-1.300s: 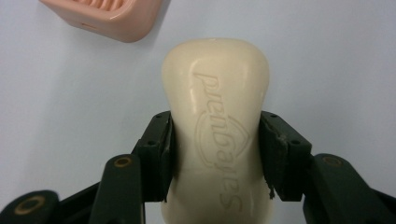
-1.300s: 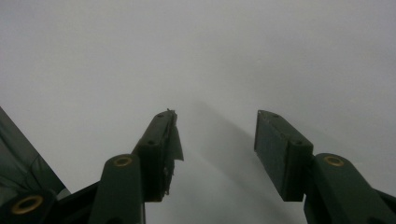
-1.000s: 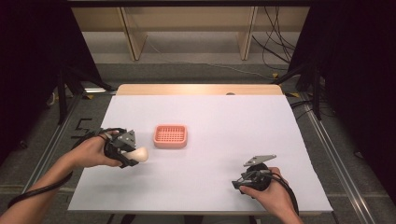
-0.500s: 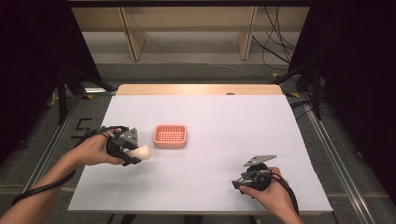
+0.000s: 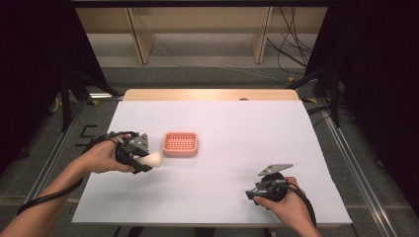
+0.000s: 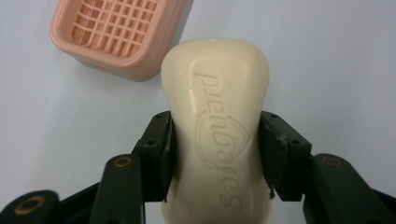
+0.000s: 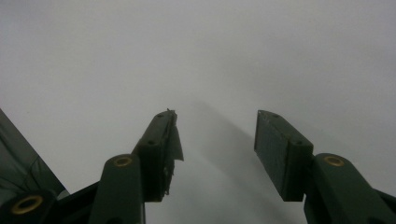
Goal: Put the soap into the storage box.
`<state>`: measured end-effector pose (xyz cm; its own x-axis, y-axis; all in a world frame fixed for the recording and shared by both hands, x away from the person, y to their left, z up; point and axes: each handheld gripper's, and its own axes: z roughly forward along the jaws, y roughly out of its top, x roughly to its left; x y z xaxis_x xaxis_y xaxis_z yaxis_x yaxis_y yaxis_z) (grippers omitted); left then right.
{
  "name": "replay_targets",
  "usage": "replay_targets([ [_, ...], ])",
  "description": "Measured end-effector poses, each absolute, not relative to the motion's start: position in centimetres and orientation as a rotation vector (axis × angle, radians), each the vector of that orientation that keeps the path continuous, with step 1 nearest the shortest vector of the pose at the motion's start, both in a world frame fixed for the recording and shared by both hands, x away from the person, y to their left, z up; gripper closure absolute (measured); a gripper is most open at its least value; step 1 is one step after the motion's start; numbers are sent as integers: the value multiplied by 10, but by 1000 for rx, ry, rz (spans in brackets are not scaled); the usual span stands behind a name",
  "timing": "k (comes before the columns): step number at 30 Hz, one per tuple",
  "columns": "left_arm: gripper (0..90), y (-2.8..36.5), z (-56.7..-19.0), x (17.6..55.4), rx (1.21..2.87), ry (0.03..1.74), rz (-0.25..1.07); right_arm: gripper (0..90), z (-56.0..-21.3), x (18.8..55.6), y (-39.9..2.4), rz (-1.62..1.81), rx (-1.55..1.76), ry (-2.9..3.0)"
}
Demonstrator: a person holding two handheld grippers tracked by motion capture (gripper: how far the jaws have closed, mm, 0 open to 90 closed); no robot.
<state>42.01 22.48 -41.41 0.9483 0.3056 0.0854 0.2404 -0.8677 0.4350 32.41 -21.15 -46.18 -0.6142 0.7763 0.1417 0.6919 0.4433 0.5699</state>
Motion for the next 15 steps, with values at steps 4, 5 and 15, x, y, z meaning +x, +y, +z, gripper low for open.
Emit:
replay_targets([
  [4,491,224,-413,421,2674,385,209,492,-462,324,-212,909,1300,2545],
  [5,491,224,-412,422,2673,383,211,491,-462,324,-212,906,1301,2548],
  [15,491,221,-410,423,2633,405,210,492,-461,324,-212,912,1306,2544],
])
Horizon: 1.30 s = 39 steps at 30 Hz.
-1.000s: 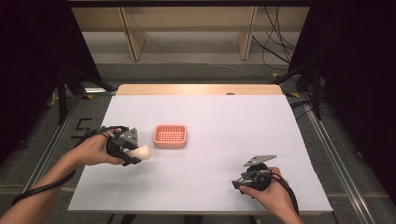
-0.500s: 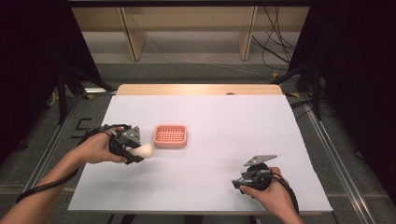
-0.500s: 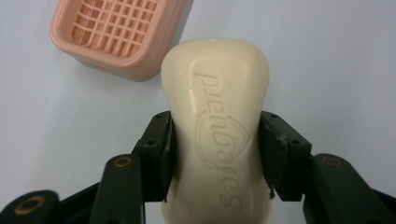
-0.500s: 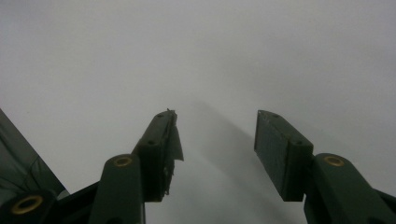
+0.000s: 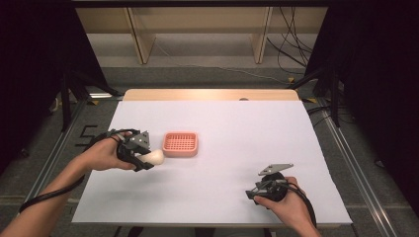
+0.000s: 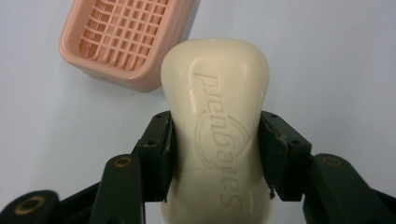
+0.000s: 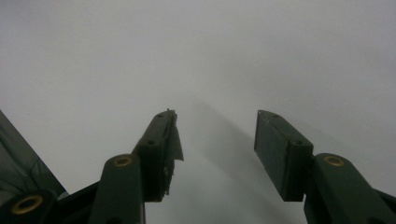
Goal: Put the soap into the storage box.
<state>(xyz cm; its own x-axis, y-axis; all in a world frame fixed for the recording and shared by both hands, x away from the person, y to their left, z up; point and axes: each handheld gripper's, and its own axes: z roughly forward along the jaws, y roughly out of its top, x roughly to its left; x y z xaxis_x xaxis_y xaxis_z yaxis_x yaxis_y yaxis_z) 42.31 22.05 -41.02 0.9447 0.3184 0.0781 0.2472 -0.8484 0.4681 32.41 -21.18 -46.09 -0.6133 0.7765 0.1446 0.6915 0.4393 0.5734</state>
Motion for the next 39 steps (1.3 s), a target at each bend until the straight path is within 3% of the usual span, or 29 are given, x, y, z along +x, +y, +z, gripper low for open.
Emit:
replay_targets([
  [39,491,205,-403,438,2601,381,247,492,-462,322,-213,928,1310,2526],
])
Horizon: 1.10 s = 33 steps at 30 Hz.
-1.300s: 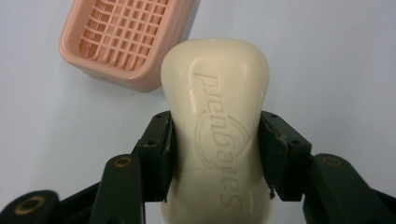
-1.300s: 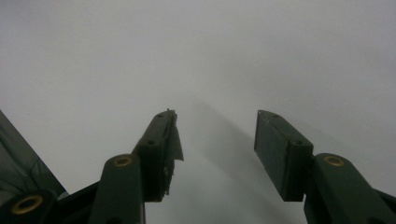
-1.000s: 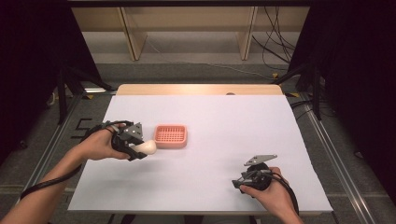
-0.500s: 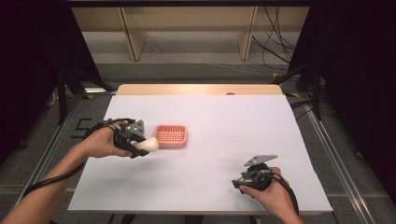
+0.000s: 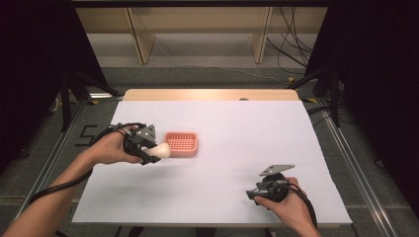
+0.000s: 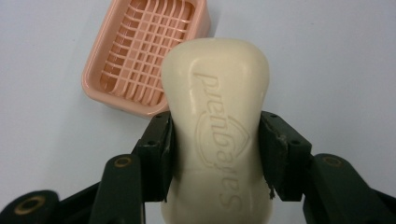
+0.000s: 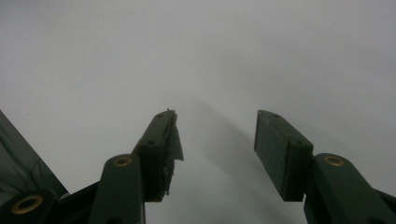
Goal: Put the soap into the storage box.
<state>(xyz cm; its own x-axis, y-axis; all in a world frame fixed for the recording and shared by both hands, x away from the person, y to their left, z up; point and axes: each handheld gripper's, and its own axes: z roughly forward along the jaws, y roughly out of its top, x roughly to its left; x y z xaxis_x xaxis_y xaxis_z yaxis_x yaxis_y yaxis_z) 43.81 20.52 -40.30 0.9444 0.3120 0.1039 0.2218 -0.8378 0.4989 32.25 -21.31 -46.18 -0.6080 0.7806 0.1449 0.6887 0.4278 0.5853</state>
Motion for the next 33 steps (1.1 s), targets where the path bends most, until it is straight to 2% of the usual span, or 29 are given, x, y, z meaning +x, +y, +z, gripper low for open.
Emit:
replay_targets([
  [33,491,188,-400,453,2583,381,253,492,-460,321,-215,911,1327,2528],
])
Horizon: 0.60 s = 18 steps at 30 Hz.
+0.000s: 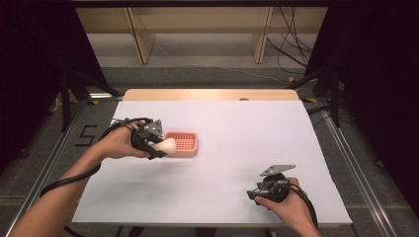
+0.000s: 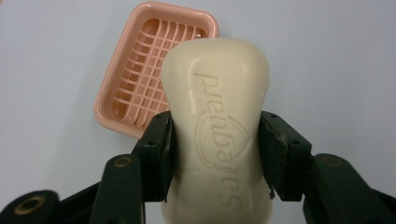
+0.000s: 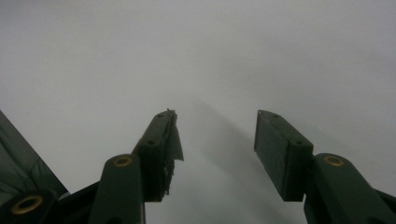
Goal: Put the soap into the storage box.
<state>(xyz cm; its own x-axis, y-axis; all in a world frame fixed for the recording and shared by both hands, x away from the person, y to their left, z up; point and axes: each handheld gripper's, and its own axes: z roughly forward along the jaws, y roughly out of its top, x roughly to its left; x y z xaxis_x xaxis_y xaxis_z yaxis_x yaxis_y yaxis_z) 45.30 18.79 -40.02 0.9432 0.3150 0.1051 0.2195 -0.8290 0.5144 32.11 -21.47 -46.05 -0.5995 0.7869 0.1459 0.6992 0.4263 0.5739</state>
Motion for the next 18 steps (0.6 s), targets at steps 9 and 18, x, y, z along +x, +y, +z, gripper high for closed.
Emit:
replay_targets([
  [9,491,183,-401,458,2581,371,251,492,-461,322,-215,920,1309,2526],
  [18,491,180,-400,460,2583,369,259,492,-461,322,-215,919,1310,2527],
])
